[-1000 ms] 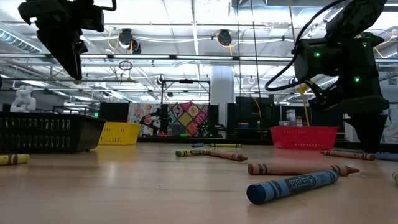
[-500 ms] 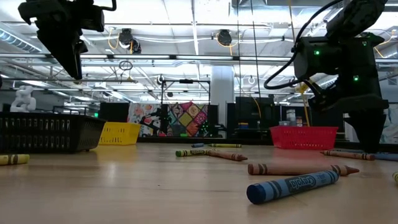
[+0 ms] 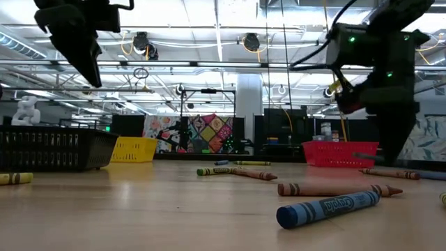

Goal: Sort crayons
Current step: Put the blue crayon into the yellow bin

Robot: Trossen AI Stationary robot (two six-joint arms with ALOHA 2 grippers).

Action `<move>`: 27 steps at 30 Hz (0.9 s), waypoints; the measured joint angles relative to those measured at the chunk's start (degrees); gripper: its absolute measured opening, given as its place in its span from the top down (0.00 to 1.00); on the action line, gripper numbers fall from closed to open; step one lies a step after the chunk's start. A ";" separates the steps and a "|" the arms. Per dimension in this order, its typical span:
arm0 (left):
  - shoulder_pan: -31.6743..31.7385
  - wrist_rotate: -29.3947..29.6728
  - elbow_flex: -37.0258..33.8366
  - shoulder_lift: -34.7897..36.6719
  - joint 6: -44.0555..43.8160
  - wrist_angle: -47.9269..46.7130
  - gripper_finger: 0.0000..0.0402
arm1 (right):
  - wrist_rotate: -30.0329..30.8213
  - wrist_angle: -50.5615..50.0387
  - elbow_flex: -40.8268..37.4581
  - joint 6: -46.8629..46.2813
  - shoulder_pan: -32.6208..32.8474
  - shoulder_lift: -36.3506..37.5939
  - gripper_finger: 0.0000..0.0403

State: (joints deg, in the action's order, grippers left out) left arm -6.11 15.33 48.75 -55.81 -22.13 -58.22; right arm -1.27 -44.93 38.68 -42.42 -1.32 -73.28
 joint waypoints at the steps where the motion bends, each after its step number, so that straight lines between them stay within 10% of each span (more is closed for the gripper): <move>1: 0.00 0.00 0.00 0.00 0.02 0.91 0.77 | 0.02 0.40 -0.05 0.01 -0.01 1.01 1.00; 27: 0.02 -2.35 0.04 -0.47 15.18 32.33 0.77 | 2.83 40.90 0.07 20.87 -0.04 9.71 1.00</move>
State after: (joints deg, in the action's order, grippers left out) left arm -6.09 12.98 48.80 -56.28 -6.95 -25.89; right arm 1.56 -4.03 38.74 -21.55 -1.37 -63.57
